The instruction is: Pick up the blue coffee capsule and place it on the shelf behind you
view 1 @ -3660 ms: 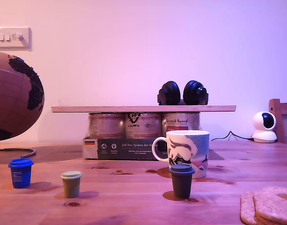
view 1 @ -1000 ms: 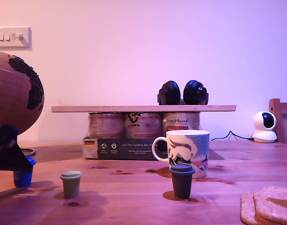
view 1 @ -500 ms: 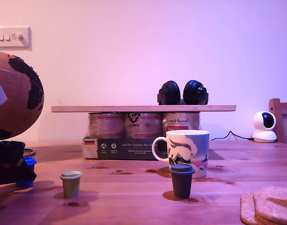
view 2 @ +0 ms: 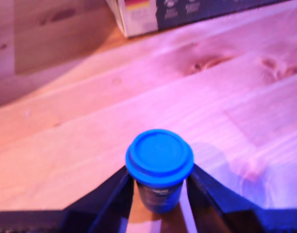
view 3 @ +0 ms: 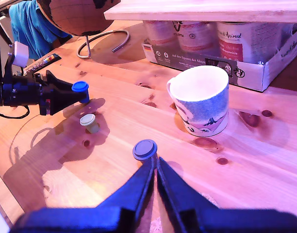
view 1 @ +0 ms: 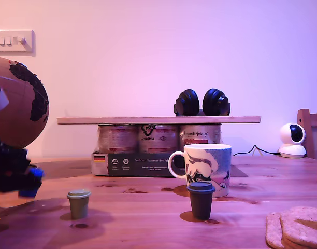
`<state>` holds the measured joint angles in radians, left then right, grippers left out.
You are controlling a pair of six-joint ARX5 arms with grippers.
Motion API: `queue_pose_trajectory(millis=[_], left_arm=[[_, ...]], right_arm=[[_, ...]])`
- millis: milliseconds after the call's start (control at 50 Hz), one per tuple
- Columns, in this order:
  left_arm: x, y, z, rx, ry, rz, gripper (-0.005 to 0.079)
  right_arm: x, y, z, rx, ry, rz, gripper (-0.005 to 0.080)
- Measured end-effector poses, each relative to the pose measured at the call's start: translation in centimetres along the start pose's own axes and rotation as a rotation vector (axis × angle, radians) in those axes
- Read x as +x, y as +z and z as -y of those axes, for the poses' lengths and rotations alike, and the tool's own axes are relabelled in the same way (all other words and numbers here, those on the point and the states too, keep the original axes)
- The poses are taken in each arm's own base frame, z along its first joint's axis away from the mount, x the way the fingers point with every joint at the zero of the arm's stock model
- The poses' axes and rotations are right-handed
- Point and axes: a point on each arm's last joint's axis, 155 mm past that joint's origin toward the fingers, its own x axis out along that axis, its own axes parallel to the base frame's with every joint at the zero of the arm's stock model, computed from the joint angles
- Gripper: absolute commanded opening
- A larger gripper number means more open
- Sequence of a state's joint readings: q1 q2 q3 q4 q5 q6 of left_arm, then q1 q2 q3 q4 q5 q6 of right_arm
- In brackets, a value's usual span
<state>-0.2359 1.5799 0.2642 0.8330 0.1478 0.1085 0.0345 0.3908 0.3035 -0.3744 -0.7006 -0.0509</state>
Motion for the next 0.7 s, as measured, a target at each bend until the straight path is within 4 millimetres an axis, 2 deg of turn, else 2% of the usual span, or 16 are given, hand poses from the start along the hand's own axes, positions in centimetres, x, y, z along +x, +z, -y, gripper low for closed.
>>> queue_pose_trajectory(millis=[180, 340, 700], left_arm=[[0.0, 0.6, 0.2, 0.003, -0.013, 0.023, 0.0286], [-0.1, 2.3, 1.1, -0.028, -0.051, 0.087, 0.0286], [-1.4, 8.2, 3.0, -0.037, -0.107, 0.254, 0.0286]], right_arm=[[0.0, 0.0, 0.0, 0.000, 0.000, 0.000, -0.0012], [0.0, 0.0, 0.0, 0.000, 0.000, 0.000, -0.0012], [0.0, 0.0, -0.5, 0.000, 0.026, 0.001, -0.0012]])
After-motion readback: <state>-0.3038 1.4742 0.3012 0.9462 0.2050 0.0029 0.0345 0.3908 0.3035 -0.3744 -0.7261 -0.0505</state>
